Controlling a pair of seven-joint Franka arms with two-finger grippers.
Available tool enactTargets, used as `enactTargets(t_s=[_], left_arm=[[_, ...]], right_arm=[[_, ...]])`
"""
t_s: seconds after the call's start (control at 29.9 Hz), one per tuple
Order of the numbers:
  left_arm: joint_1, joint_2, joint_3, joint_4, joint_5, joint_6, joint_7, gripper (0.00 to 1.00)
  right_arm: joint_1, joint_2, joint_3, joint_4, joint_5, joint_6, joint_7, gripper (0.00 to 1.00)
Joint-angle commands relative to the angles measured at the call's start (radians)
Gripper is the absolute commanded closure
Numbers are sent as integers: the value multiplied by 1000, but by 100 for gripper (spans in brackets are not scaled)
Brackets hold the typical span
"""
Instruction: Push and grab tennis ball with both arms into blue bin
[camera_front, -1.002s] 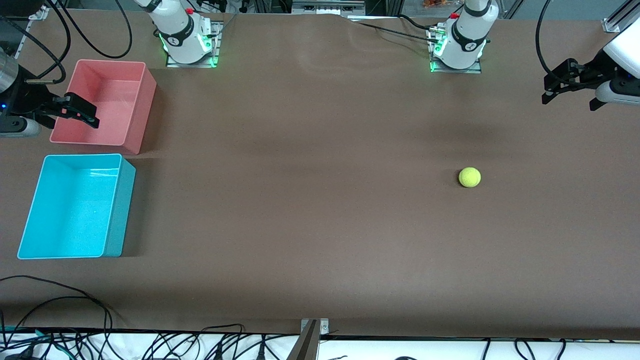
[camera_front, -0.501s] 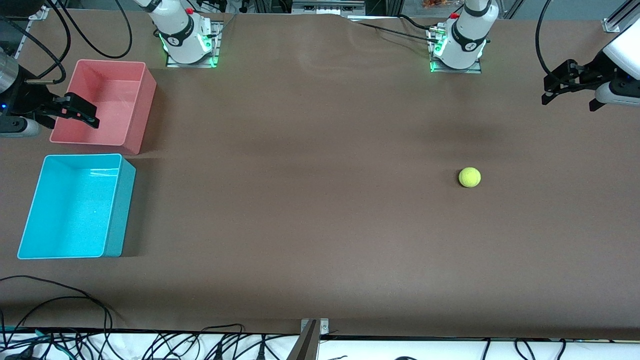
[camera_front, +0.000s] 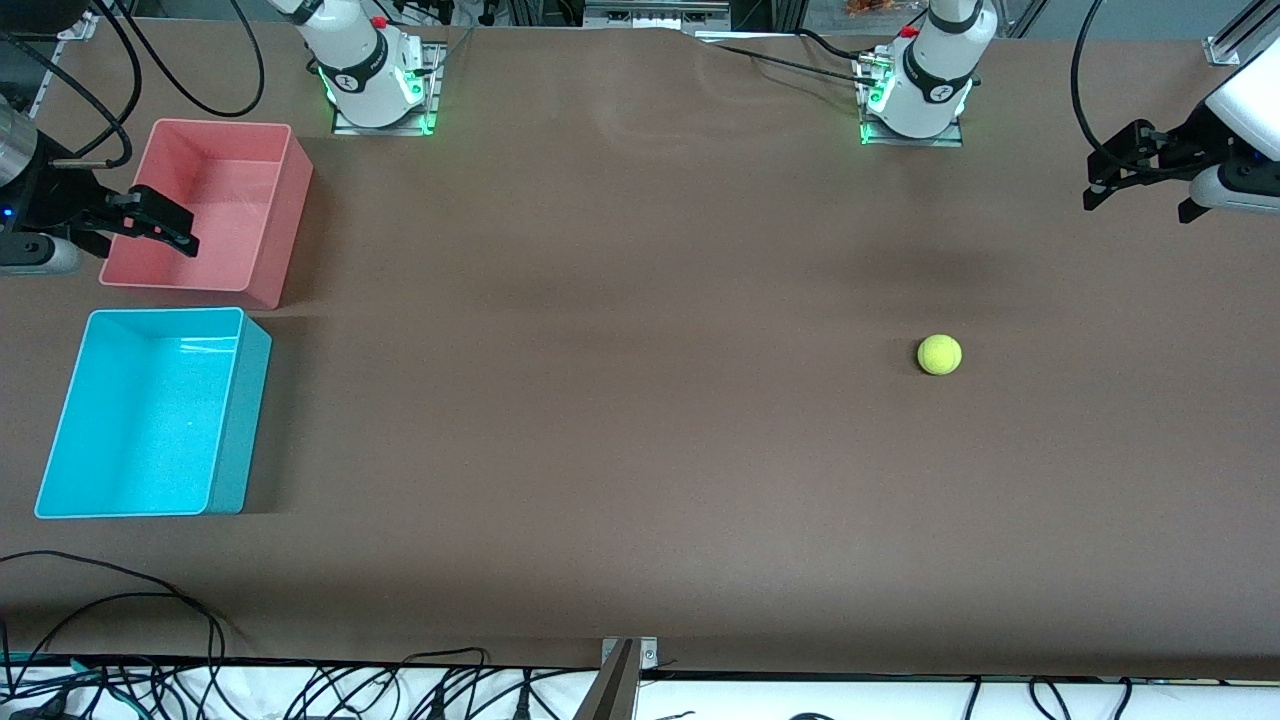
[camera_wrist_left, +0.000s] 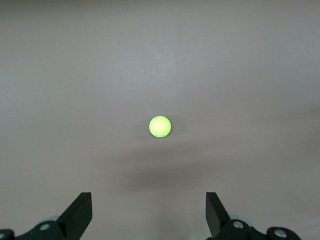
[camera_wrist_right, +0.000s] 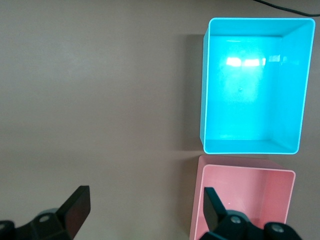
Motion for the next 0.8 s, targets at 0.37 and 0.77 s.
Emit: enactTargets(t_s=[0.37,0.77], left_arm=[[2,24,-12,41,34,-24,-4,100],[5,22,-12,41,32,-24,-6,100]], right_arm=[[-6,8,5,24,4,-10,-13,0],[-6,8,7,24,4,-10,-13,0]])
